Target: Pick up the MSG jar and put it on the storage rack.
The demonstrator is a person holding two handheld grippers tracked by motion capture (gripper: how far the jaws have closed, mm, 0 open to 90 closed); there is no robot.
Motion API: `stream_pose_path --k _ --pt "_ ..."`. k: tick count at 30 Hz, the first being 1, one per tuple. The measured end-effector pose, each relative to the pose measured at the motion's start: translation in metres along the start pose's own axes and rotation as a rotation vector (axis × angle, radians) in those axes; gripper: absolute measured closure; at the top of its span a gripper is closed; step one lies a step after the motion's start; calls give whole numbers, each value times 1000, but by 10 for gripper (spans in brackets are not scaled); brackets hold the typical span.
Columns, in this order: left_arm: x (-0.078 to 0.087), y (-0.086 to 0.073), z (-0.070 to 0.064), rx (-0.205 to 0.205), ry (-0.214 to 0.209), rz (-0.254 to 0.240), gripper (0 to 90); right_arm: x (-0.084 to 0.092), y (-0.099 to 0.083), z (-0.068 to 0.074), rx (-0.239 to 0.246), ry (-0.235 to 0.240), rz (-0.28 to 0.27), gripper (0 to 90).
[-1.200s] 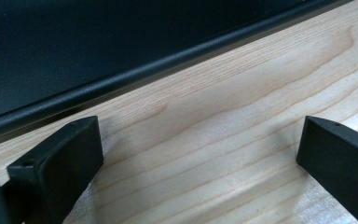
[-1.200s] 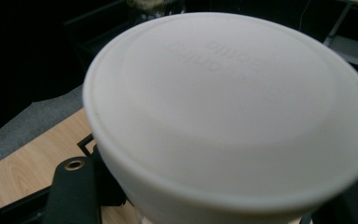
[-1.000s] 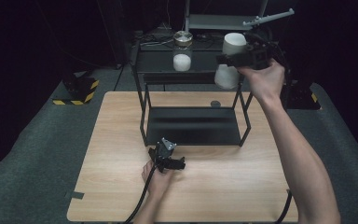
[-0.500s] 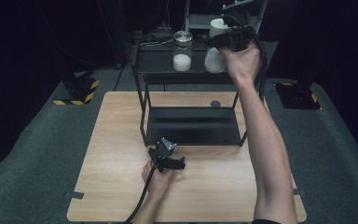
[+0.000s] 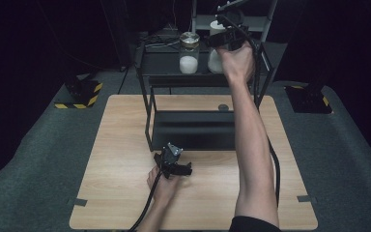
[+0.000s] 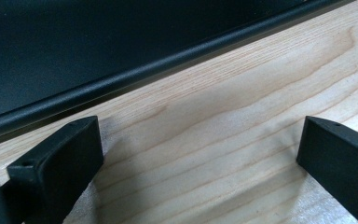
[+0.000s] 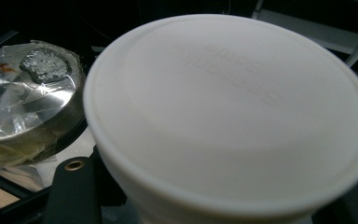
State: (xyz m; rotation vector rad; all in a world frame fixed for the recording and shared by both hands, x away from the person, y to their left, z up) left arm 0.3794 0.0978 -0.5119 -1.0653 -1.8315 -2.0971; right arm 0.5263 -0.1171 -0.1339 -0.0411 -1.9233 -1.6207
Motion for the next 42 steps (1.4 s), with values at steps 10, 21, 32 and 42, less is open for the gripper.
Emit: stream_pose_path --k 10,21,32,42 --pt "0 0 0 1 0 0 2 -1 -3 -6 -19 20 -17 346" --pt "0 0 0 1 0 0 2 2 -8 -8 -9 35 -27 340" --pt "0 0 0 2 2 -1 2 10 -24 -8 -28 16 -119 142" --pt "0 0 0 2 0 0 2 26 -42 -22 -34 108 -135 58"
Point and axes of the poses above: each handheld gripper's, and its own axes: x roughly backward along the jaws, y roughly out of its top, z roughly to its left, the point moved 8 cm from there along -x, roughly forward along the jaws, and after that the axes turned 7 degrees about -z, right-handed, at the moved point
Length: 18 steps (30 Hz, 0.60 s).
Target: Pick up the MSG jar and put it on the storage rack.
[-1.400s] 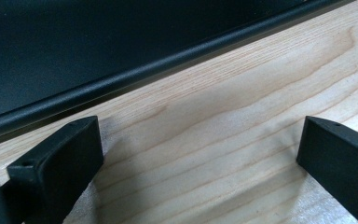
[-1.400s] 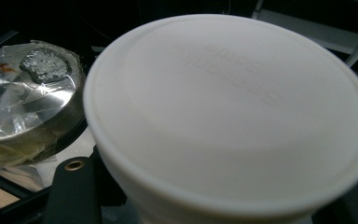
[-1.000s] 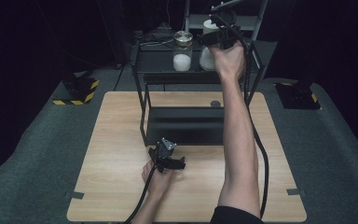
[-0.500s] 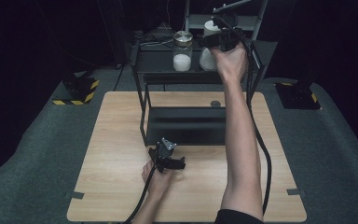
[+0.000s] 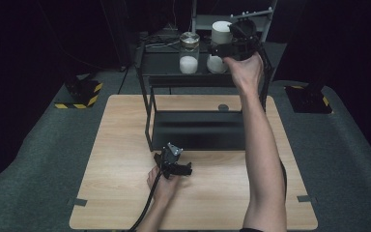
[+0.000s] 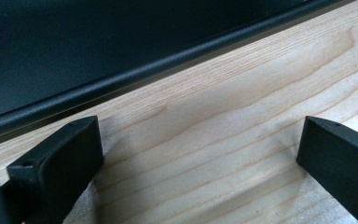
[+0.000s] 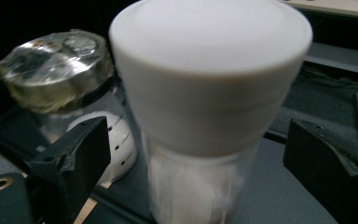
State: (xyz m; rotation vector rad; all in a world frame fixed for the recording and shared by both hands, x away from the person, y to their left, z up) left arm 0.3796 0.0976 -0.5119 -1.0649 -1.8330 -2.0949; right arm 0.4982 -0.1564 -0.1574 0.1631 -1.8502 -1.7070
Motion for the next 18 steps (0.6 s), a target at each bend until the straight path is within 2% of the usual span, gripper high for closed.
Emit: stream_pose_path --k 9,18 --pt "-1 0 0 1 1 -1 2 23 -21 -12 2 52 -34 60" --pt "-1 1 0 1 2 1 2 40 -46 -28 -13 64 -55 67"
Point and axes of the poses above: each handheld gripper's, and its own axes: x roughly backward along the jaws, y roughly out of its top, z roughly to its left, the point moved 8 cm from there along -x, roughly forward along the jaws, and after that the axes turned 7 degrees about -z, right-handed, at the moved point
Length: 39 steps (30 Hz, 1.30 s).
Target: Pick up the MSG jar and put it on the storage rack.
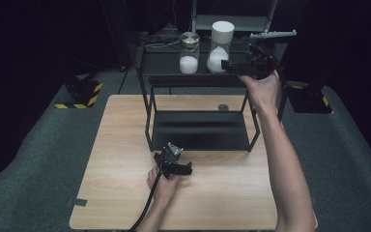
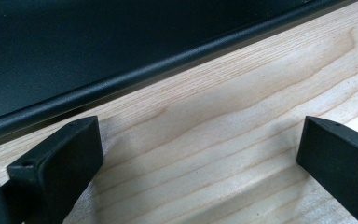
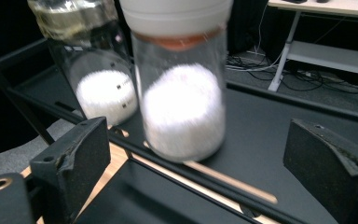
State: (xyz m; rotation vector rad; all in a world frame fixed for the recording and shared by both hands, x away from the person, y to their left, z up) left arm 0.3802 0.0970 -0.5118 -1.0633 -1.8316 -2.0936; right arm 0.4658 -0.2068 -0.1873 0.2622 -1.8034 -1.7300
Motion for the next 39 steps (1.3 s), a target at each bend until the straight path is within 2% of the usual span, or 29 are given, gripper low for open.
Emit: stream_pose_path --k 9,20,26,39 --pt "0 0 0 -2 2 -1 2 16 -18 -8 19 -3 -1 68" --pt "0 0 0 -1 1 0 2 36 -44 -24 -4 -1 -12 68" --pt "0 0 0 -1 1 0 2 41 -56 -31 -20 1 -14 69" --pt "0 0 0 -1 1 -1 2 45 -81 -35 -6 -1 -5 71"
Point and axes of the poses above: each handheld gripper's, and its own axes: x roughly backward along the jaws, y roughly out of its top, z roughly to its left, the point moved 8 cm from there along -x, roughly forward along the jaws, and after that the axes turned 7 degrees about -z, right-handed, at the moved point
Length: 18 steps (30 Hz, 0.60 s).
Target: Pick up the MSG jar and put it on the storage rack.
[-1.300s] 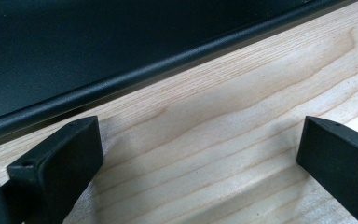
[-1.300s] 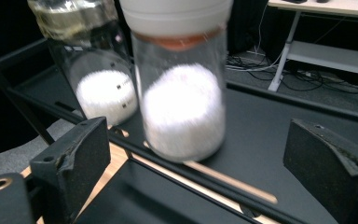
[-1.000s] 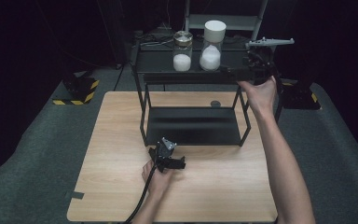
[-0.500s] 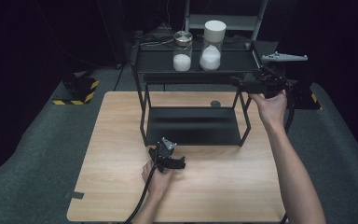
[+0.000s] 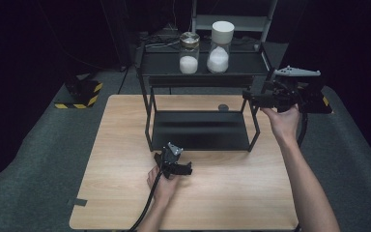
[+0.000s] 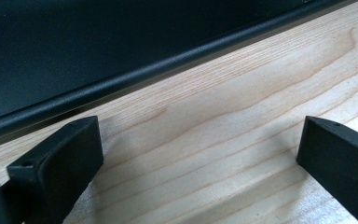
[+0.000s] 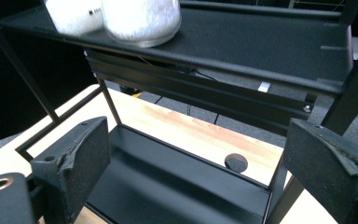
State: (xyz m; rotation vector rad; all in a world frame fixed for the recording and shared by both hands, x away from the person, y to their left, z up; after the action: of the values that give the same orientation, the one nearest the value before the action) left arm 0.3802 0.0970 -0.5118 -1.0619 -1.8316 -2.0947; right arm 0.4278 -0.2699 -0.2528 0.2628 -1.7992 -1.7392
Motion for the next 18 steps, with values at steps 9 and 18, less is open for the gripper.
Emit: stream_pose_path --k 9,18 --pt "0 0 0 -1 0 0 2 -2 -17 1 13 3 15 72" --pt "0 0 0 0 1 0 2 -5 -38 1 -2 8 23 71"
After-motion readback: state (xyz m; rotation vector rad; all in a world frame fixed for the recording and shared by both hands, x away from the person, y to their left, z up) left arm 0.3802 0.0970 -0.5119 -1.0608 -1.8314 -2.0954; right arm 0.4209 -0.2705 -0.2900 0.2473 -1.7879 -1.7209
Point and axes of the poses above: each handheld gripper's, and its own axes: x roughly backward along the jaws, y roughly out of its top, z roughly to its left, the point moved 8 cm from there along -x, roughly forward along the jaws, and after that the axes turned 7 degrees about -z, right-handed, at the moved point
